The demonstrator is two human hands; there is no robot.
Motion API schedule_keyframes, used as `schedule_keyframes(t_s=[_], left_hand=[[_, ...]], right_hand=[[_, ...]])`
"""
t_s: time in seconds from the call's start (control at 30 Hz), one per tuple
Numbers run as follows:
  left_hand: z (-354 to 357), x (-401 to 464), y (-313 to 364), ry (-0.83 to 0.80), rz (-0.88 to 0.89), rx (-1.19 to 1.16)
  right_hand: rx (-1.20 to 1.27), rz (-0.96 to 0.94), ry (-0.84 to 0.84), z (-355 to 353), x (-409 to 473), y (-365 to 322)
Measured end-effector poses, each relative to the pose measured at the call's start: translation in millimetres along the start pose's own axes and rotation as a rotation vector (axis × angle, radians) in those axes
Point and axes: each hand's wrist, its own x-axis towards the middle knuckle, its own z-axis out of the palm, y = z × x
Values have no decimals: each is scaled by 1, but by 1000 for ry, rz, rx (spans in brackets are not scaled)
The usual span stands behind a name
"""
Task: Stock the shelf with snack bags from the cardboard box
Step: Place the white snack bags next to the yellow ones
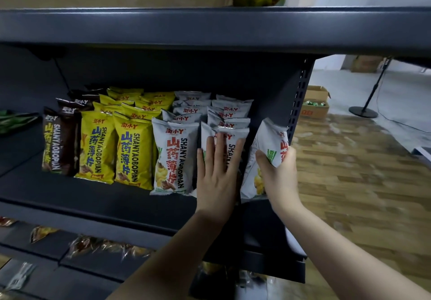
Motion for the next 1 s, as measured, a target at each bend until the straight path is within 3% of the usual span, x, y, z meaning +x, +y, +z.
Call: schedule_keyframes(t_s=[0.4, 0.53, 0.6, 0.77, 0.87, 0.9, 1.0], left_hand=[[-6, 0, -6, -52, -15, -64], [-31, -1, 7, 90, 172, -192], [-39, -4, 27, 68, 227, -344], [-40, 3, 74, -326, -73, -378], [-26, 24, 77, -447, -251, -389], [-19, 29, 75, -477, -303, -462], [-6, 40, 69, -536, -484, -1118]], right_hand=[[19, -46, 46, 0, 3, 4], [52, -29, 45, -4, 6, 3], [86, -18, 33, -8, 8, 2], [90, -72, 28, -20, 14, 1], [136, -36, -141, -30, 15, 0], [158, -9, -213, -33, 16, 1], [271, 105, -347, -45, 30, 8]])
